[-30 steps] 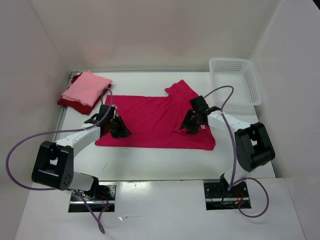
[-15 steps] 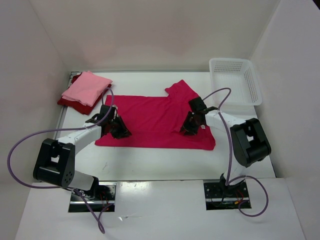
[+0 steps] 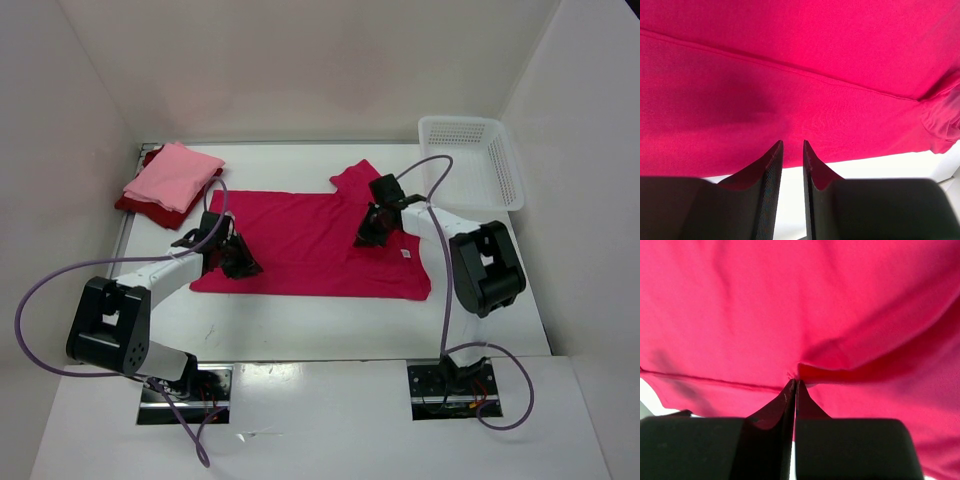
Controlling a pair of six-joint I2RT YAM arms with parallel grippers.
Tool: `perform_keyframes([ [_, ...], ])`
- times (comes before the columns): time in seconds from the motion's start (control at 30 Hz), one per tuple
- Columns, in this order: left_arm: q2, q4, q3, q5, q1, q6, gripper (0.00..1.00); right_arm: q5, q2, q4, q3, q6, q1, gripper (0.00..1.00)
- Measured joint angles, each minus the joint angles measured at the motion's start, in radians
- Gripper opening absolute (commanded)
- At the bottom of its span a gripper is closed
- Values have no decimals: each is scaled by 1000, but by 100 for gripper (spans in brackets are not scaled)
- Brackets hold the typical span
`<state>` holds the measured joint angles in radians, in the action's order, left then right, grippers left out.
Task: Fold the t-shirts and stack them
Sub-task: Fold the flattened tshirt in 1/3 of the way
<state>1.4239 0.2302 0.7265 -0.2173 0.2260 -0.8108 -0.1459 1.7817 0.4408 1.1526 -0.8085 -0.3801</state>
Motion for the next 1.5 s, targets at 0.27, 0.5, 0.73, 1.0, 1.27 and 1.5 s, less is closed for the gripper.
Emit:
perform_keyframes([
  [0.27,0,0,-1,3,0,-2,30,14,163,23,209,55,-34,38],
  [0.5,-21,12,2,18,0,-1,30,24,221,52,269,90,-95,45],
  [0.73,-45,42,79,46,3,41,28,59,48,49,138,95,-107,3],
  [1.0,65,55,148,84,136,80,27,25,-86,0,-62,50,-148,0],
  [1.27,173,86,183,146,214,117,27,-3,14,-31,-64,45,-239,0],
  [1.5,207,57,128,78,167,98,27,-4,32,-84,-103,34,-256,0],
])
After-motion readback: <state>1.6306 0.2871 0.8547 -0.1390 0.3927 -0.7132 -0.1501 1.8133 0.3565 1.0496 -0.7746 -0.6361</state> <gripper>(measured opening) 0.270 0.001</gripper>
